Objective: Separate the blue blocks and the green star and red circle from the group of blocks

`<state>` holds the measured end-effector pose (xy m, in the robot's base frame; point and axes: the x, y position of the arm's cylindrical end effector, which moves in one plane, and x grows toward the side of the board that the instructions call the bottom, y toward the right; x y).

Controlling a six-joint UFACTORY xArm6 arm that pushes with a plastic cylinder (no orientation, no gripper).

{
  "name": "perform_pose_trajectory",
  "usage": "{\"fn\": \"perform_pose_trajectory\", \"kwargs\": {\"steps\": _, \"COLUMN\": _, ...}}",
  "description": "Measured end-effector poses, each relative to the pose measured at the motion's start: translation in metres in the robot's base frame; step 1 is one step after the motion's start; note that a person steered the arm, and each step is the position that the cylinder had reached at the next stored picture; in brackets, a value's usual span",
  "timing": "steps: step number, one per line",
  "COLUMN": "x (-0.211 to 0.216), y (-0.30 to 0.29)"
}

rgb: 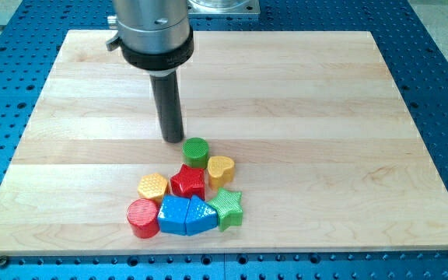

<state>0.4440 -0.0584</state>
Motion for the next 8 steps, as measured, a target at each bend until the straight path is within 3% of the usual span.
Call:
{"fn": "perform_pose_trajectory", "kwargs": {"steps": 1, "x": -0.040, "y": 0.111}}
{"fn": "perform_pose_trajectory", "kwargs": {"steps": 2, "x": -0.035, "y": 0.185}}
{"fn": "perform_pose_trajectory", "kwargs": {"steps": 3, "x": 0.003, "y": 0.200}}
{"fn": "perform_pose_trajectory", "kwargs": {"steps": 5, "x": 0.073, "y": 0.198}}
{"fn": "perform_pose_trajectory", "kwargs": {"steps": 6, "x": 0.116, "y": 0.162}}
{"fn": "perform_pose_trajectory", "kwargs": {"steps": 8, "x": 0.153, "y": 0.087}}
